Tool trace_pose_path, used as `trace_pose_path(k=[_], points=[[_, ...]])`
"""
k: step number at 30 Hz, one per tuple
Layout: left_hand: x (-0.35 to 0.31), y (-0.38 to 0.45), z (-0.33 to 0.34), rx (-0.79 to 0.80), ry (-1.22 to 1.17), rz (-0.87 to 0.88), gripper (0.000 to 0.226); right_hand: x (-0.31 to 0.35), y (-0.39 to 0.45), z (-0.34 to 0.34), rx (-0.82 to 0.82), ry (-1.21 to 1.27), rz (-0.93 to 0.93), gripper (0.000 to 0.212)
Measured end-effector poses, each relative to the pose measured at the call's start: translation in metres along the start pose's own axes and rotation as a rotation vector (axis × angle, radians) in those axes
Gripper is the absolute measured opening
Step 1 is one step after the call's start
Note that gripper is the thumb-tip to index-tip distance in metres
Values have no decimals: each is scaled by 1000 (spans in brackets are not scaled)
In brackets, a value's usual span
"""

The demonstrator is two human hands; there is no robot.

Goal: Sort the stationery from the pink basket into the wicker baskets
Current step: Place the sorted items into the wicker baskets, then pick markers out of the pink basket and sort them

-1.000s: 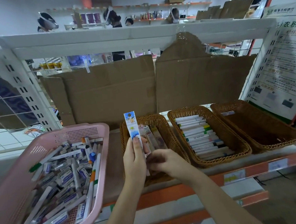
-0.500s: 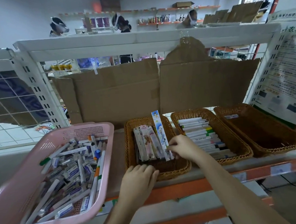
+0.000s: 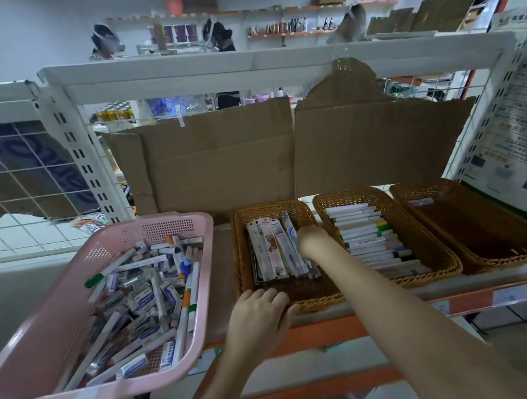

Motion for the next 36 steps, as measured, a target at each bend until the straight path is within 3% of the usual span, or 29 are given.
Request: trace_pose_path(k=[5,13,19,23,26,31,36], points=[[0,0,-1,4,-2,20,36,5,-1,6,-77,-11,48,39],[2,0,4,51,5,40,37,6,-11,7,-209,-103,28,31],[0,4,4,53,-6,9,35,-11,-44,12,-345,-23,-107,20],[3,9,6,169,-46,-159,29,-21,-79,25,-503,67,-235,16],[5,13,10,234,7,-254,35,-28,-92,31,-524,77,-299,15],[-3,30,2,386,79,-259,33,-41,-105,23,-523,77,-360,18],[5,43,-42,339,155,-235,32,-28,-120,-2,-565,115,-394,17]])
Point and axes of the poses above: each hand's wrist, its own y-axis towards the middle knuckle, its own z-axis out of the palm, x = y × z, the point moved 4 cm from there along y, towards the middle knuckle, and after that the axes turned 3 degrees about -y, right-handed, at the moved point
